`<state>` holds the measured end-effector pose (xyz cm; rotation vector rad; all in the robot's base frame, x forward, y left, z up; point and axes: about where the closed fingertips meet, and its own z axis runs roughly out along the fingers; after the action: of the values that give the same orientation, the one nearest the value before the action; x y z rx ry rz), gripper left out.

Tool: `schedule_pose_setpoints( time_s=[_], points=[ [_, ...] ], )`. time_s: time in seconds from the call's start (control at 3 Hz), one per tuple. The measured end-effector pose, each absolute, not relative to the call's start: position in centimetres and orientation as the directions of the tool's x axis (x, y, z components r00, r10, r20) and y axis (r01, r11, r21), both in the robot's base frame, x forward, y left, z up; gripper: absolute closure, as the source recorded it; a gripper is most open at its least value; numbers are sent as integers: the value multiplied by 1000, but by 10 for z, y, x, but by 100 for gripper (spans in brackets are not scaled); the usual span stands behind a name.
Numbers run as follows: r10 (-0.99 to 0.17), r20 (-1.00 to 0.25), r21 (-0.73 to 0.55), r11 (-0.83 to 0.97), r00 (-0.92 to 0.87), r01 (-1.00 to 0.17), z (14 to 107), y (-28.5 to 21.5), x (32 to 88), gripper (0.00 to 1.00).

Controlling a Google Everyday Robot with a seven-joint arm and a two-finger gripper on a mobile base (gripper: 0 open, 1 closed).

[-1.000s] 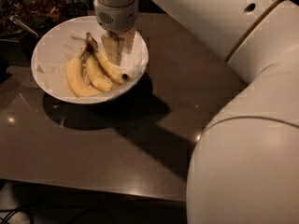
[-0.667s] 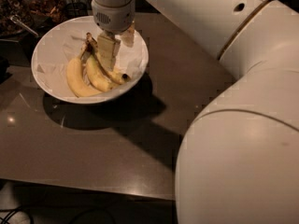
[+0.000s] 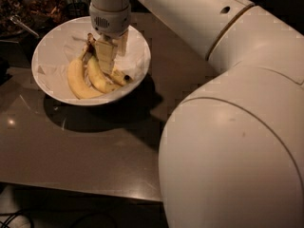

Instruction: Pick banana from white bowl

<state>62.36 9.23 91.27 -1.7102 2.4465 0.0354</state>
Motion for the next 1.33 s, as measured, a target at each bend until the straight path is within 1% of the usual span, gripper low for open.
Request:
schedule_pose_setpoints(
  time_s=[0.33,1.33],
  points=[
    [-939,-152,-29,318,-310,-948,904,97,623,62],
    [-939,-171,24,298,-298,-954,894,93,633,67]
  ],
)
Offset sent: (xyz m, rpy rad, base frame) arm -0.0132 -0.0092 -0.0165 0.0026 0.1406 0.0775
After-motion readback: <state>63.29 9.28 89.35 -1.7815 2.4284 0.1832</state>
